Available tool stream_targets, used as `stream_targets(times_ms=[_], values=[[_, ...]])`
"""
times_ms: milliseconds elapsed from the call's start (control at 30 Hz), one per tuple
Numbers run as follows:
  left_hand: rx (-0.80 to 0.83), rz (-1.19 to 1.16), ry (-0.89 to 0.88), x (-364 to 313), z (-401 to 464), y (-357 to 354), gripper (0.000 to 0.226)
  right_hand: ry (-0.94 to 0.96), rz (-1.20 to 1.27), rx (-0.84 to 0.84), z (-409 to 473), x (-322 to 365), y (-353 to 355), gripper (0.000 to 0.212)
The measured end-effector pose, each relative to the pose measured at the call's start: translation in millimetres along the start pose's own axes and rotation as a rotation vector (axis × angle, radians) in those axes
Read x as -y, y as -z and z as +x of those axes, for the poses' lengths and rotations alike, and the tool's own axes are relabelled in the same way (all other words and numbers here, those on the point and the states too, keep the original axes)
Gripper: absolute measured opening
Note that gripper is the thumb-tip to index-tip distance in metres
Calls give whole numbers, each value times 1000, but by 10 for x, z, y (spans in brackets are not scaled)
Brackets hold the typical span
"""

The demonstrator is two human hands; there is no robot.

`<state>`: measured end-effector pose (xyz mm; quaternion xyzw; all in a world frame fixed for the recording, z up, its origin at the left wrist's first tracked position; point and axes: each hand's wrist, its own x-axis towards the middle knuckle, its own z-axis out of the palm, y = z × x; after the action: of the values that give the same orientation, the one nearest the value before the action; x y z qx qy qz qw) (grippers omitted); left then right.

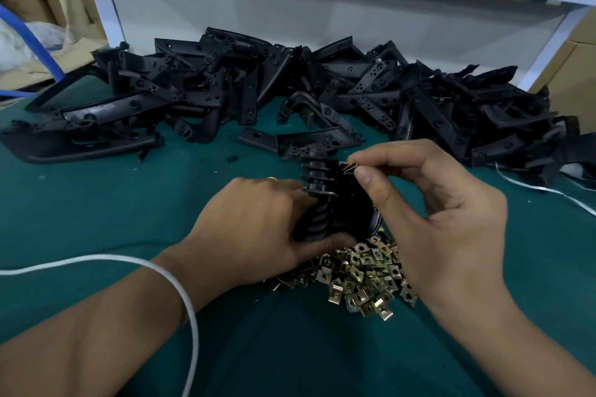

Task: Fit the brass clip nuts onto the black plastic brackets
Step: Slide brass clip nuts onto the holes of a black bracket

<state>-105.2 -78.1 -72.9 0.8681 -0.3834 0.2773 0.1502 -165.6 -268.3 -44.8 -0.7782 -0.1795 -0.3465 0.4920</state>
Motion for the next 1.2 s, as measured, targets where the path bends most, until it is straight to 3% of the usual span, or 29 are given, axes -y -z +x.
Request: stream_targets(times_ms=[800,1200], values=[[71,50,50,-14,9,-2,73,76,-178,-11,-25,-50,-48,8],[38,120,-27,-23,24,51,55,4,-168,32,-1,-62,1,13]])
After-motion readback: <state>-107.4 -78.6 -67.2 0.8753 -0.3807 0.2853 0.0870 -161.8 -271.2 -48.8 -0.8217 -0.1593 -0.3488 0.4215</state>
